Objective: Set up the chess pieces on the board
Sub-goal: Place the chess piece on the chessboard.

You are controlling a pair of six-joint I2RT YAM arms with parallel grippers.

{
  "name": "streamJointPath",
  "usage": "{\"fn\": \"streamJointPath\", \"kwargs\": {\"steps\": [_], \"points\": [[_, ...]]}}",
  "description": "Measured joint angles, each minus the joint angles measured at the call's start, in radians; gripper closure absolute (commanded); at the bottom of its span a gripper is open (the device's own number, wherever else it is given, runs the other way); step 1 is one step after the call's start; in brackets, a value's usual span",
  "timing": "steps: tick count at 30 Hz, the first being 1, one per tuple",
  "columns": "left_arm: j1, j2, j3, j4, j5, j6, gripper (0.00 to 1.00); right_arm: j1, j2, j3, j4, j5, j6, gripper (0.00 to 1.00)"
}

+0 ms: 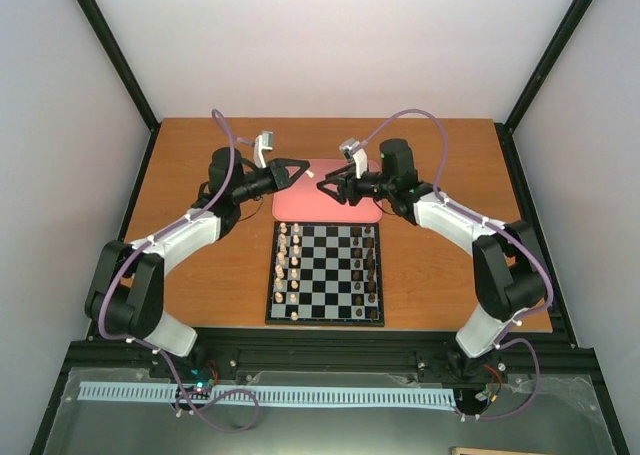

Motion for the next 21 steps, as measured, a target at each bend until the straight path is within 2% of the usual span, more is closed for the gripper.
{"fn": "streamJointPath", "kwargs": {"steps": [12,21], "points": [[0.0,-0.019,-0.012,0.021,0.002,-0.022,0.99,0.0,0.029,-0.072,0.341,-0.066,0.199,0.58],[0.0,-0.019,-0.012,0.021,0.004,-0.022,0.99,0.0,0.063,-0.059,0.417,-0.145,0.256,0.59]]}}
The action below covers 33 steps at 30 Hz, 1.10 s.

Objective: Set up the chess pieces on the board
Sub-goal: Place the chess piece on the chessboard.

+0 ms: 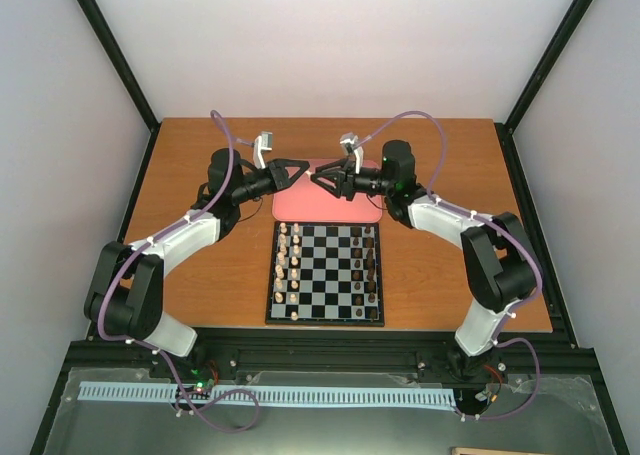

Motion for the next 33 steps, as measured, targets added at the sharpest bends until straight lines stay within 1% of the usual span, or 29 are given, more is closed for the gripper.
{"fn": "streamJointPath", "kwargs": {"steps": [10,17,19,22,26,33], "points": [[0.0,0.0,0.0,0.0,0.0,0.0,0.99,0.0,0.036,0.027,0.001,-0.038,0.021,0.6],[0.0,0.009,0.0,0.001,0.001,0.0,0.99,0.003,0.041,0.053,-0.001,-0.055,0.025,0.67],[0.0,0.012,0.0,0.001,0.001,0.0,0.99,0.004,0.046,0.059,-0.004,-0.065,0.025,0.71],[0.0,0.015,0.0,0.001,0.002,0.0,0.99,0.009,0.063,0.077,-0.019,-0.078,0.019,0.73],[0.0,0.017,0.0,0.001,0.004,0.0,0.99,0.014,0.07,0.082,-0.046,-0.082,0.003,0.74],[0.0,0.017,0.0,0.001,0.008,0.0,0.99,0.014,0.07,0.082,-0.081,-0.087,-0.018,0.81]]}}
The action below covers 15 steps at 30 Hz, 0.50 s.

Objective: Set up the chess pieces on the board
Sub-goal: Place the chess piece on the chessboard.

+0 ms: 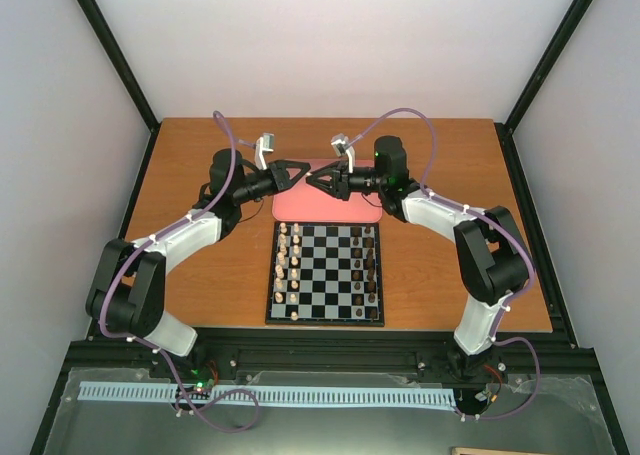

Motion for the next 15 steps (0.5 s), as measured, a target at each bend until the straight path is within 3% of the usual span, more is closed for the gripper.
{"fn": "streamJointPath", "kwargs": {"steps": [15], "points": [[0.0,0.009,0.0,-0.004,0.0,0.005,0.99,0.0,-0.001,0.009,-0.051,0.019,-0.039,0.93]]}}
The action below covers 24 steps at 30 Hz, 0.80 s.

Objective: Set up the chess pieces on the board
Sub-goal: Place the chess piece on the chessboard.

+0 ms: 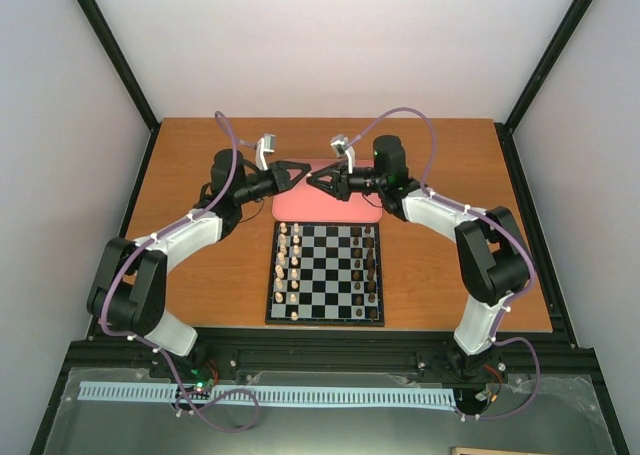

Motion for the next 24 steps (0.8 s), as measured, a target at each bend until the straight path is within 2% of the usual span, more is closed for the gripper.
{"fn": "streamJointPath", "kwargs": {"steps": [2,5,10,11,15,16,20,22,24], "points": [[0.0,0.002,0.0,-0.001,0.0,0.005,0.97,0.0,-0.006,0.003,-0.027,0.006,-0.016,0.94],[0.0,0.004,0.002,-0.002,-0.001,0.015,0.86,0.001,-0.026,0.004,-0.077,0.022,-0.042,0.94],[-0.002,0.004,0.013,-0.013,-0.011,0.051,0.55,0.002,-0.048,0.029,-0.161,0.045,-0.089,0.94],[-0.002,0.005,0.015,-0.02,-0.016,0.062,0.46,0.002,-0.051,0.035,-0.177,0.049,-0.097,0.93],[-0.002,0.005,0.018,-0.056,-0.046,0.098,0.3,0.003,-0.057,0.062,-0.239,0.062,-0.13,0.93],[-0.001,0.004,0.018,-0.07,-0.056,0.108,0.23,0.004,-0.057,0.066,-0.252,0.066,-0.138,0.93],[-0.001,0.004,0.02,-0.124,-0.098,0.151,0.17,0.006,-0.057,0.092,-0.339,0.085,-0.177,0.93],[-0.001,0.004,0.023,-0.145,-0.121,0.171,0.03,0.012,-0.057,0.115,-0.402,0.111,-0.201,0.93],[-0.001,0.004,0.029,-0.167,-0.148,0.19,0.0,0.019,-0.057,0.132,-0.446,0.13,-0.218,0.93]]}}
